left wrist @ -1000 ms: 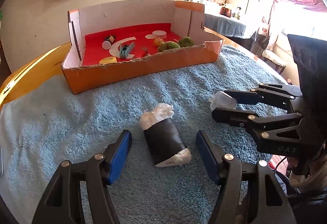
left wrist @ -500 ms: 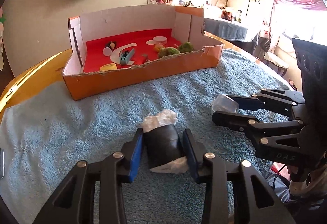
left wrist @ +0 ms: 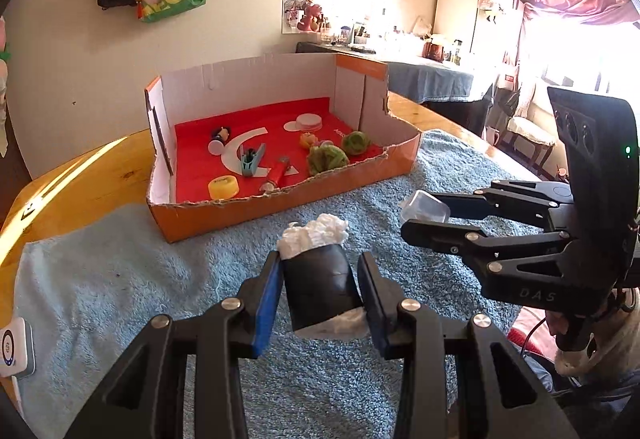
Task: Organize objects
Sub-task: 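Carry the black tube and clear plastic box into the red box with both tools, then lower the tube and plastic box onto the box floor and open both tools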
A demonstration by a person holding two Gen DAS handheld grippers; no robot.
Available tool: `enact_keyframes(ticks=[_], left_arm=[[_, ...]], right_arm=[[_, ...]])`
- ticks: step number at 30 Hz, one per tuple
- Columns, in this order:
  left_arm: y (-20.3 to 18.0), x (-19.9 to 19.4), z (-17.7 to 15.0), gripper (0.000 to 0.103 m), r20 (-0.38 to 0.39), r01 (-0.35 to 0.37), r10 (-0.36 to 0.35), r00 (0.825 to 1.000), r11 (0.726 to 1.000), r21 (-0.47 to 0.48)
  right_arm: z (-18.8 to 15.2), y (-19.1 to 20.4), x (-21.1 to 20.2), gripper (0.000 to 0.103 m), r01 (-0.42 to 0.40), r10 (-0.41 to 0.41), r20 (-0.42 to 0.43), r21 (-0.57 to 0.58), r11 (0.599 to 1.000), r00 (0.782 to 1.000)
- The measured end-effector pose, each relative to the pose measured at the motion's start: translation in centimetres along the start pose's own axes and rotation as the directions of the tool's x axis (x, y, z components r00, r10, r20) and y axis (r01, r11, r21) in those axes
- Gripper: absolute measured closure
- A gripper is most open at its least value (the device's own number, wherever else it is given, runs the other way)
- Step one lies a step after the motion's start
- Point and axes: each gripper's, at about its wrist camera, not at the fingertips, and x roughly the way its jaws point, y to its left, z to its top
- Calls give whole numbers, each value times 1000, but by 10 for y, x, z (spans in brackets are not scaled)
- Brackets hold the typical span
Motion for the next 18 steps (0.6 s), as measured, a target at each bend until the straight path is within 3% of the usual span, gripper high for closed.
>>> enact_keyframes(ticks=[9,13,18], left_arm=[[25,2,41,63,25,-54,54,998,999,6],[47,24,69,63,-9,-94,94,995,995,15],[78,63,96,63,-101,-107,107,989,994,6]], right_arm=[[32,2,1,70,-6,7,17,-34,999,1000],[69,-1,12,70,19,-16,29,-79,997,999],[114,-14,51,70,28,-33,-44,-94,995,999]])
